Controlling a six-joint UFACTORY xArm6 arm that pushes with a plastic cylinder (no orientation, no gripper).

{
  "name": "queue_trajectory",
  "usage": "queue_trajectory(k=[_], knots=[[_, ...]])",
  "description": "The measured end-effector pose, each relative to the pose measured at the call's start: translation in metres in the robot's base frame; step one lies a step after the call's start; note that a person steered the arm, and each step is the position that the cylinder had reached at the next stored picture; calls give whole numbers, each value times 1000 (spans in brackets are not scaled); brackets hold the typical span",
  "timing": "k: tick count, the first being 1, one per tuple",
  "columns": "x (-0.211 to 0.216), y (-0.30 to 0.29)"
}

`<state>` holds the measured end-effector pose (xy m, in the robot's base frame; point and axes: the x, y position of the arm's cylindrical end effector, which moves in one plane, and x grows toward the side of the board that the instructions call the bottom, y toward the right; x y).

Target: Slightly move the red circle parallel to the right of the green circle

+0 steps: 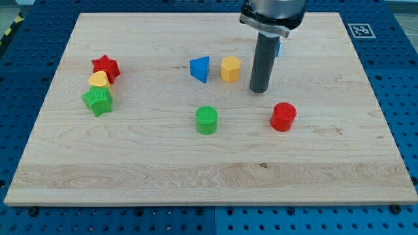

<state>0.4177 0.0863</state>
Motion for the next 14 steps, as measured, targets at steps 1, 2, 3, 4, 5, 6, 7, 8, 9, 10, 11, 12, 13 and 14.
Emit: queue_trajectory(k=[1,2,3,4,5,6,7,8,9,10,11,12,13,14], knots=[[1,0],[3,0],[30,0],[37,0],[38,0],[44,0],[47,0],[65,0],[67,0],[67,0],[74,0],[85,0],[85,0],[90,0]])
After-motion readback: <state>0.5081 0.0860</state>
